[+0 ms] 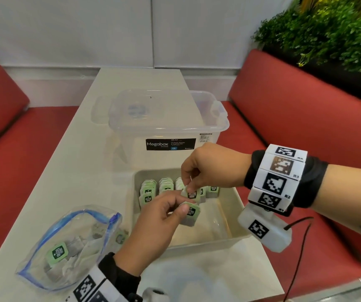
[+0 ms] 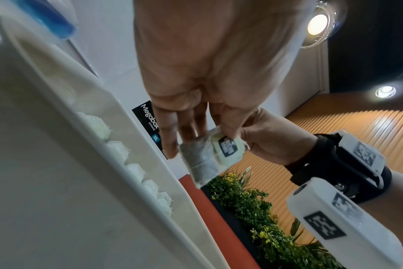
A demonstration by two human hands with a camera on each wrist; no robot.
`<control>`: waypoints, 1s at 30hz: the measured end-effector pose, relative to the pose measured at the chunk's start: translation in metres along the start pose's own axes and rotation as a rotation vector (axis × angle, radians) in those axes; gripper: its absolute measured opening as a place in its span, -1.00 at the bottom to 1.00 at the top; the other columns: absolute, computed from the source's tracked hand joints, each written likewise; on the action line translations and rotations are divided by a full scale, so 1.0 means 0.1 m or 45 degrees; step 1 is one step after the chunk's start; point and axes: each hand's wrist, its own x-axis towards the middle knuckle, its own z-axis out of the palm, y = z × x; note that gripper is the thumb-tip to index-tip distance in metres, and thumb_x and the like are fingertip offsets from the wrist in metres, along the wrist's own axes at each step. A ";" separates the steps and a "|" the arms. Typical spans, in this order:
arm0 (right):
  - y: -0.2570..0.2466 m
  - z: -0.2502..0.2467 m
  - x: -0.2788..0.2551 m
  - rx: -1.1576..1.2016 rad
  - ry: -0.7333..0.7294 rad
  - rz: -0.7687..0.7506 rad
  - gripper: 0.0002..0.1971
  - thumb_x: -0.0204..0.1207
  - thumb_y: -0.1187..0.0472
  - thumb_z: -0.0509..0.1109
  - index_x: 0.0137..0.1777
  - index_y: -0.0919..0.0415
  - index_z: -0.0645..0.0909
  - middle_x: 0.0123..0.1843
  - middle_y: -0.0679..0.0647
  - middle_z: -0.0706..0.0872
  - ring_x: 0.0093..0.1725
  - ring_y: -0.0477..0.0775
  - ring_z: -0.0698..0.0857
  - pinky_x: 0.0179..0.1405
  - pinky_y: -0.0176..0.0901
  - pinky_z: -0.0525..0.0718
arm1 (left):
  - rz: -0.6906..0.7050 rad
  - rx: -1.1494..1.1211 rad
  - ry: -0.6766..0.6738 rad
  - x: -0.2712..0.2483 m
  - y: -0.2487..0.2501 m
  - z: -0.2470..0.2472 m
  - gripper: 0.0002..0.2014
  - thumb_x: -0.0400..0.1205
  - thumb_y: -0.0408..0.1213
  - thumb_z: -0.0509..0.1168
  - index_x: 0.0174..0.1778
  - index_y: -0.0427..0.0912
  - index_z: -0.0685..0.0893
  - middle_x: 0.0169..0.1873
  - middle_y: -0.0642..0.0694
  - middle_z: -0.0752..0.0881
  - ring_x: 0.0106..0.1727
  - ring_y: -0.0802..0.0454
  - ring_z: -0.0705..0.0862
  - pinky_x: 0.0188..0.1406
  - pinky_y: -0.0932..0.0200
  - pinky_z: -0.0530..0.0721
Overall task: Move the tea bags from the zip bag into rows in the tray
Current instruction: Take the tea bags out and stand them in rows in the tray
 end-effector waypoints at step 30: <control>0.86 0.62 0.65 -0.708 -0.510 0.499 -0.84 0.51 0.19 0.33 0.01 0.18 0.69 -0.19 0.07 0.64 -0.23 0.14 0.62 -0.29 -0.16 0.52 | 0.067 -0.038 0.225 -0.10 -0.41 -0.12 -0.78 0.47 0.12 0.22 -0.13 0.24 0.74 0.05 0.28 0.67 0.17 0.22 0.64 0.08 0.17 0.59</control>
